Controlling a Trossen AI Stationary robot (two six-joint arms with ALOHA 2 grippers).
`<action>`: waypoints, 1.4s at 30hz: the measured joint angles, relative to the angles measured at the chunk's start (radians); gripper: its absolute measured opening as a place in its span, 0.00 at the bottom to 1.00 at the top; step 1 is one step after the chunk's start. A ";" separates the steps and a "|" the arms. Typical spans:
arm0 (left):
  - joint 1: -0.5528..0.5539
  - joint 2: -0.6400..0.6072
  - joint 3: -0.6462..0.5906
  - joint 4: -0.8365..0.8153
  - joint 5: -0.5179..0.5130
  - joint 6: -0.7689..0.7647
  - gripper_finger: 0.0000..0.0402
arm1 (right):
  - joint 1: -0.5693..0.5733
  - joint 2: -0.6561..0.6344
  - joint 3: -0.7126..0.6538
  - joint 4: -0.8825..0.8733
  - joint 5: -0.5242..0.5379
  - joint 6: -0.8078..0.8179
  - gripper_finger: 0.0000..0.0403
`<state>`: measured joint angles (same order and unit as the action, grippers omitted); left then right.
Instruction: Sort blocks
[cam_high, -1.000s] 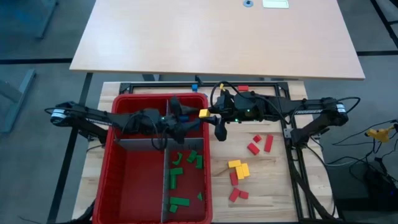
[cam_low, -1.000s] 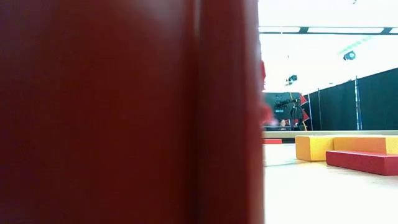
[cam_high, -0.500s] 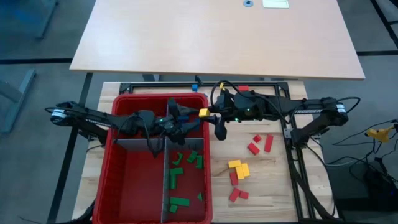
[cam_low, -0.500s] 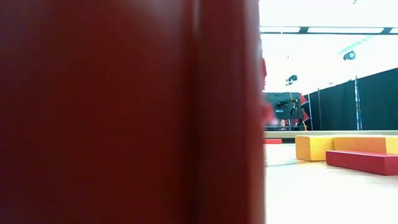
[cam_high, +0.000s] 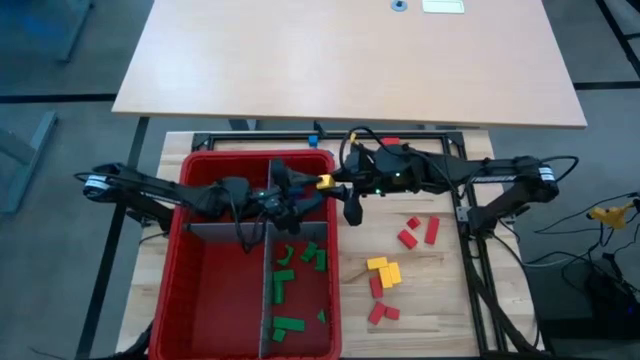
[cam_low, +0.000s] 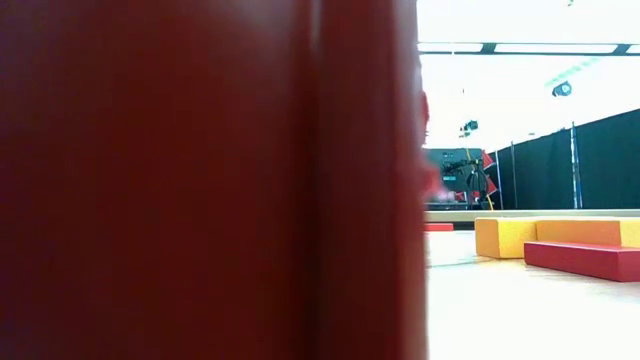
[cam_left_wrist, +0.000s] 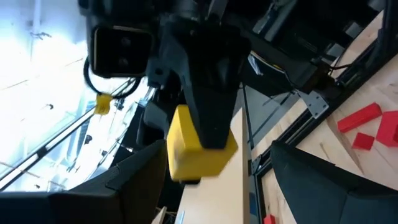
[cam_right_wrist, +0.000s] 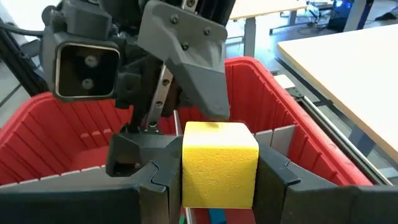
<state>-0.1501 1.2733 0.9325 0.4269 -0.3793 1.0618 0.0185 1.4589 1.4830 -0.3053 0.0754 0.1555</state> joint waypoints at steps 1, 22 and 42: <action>0.000 0.009 0.000 0.006 0.003 0.000 0.68 | 0.000 0.008 0.000 0.001 -0.003 0.000 0.27; 0.000 0.076 0.001 0.095 -0.026 0.058 0.30 | -0.003 0.050 -0.001 0.024 -0.049 0.038 0.28; -0.004 0.046 -0.001 -0.079 -0.223 0.007 0.29 | -0.003 0.034 -0.001 -0.011 -0.046 0.008 0.78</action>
<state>-0.1545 1.3192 0.9319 0.3480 -0.6023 1.0689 0.0152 1.4929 1.4818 -0.3163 0.0294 0.1638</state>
